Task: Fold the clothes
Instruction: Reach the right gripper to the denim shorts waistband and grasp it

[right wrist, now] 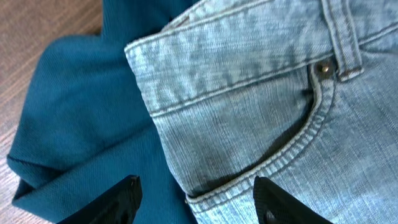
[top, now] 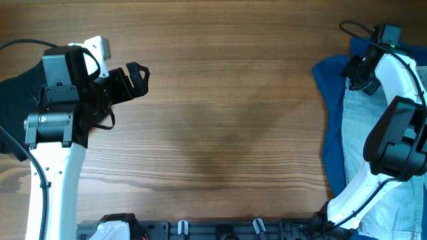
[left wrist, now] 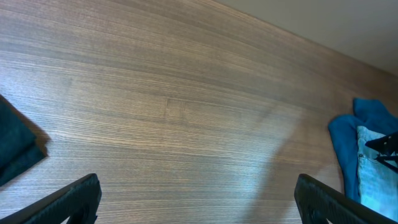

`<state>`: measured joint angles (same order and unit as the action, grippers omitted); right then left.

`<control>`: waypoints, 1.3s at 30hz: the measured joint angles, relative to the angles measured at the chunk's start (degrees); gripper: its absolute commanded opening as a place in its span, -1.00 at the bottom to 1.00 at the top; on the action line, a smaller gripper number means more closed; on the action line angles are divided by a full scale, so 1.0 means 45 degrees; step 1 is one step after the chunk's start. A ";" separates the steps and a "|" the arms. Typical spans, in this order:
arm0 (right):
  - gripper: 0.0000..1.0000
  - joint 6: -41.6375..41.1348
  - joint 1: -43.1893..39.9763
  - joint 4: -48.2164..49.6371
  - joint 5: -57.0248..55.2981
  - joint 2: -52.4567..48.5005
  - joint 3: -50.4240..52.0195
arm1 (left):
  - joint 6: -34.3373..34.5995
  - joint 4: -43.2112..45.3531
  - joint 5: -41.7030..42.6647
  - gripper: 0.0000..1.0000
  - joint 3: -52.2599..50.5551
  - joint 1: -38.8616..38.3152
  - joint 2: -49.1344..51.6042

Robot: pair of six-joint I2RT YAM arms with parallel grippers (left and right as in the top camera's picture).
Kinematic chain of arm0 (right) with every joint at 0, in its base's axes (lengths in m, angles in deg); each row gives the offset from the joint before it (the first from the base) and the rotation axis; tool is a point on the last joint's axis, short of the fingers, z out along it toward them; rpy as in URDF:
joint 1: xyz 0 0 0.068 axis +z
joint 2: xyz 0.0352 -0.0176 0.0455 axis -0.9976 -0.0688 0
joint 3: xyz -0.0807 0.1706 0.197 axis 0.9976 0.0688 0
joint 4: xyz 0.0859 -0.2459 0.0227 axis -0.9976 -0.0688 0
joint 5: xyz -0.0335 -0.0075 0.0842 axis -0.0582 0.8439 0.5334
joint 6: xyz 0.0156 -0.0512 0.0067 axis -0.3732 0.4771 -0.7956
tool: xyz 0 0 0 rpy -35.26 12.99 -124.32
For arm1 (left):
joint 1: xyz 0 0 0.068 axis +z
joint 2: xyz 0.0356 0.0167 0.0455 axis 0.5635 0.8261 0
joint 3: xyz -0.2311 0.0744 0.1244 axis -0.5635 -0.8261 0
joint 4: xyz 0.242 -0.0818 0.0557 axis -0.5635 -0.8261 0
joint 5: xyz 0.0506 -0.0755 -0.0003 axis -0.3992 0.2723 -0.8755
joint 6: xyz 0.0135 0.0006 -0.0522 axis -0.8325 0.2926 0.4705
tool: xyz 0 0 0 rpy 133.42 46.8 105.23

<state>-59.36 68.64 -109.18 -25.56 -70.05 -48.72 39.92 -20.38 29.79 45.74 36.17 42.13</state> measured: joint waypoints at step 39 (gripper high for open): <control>-0.91 0.0627 0.0325 -0.0942 -0.1987 0.2924 -0.0044 | 0.0000 -0.0087 0.0092 1.00 0.0000 0.0000 0.0000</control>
<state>-56.54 70.11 -113.42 -34.50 -56.90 -48.91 39.92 -20.78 30.20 45.74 36.17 42.13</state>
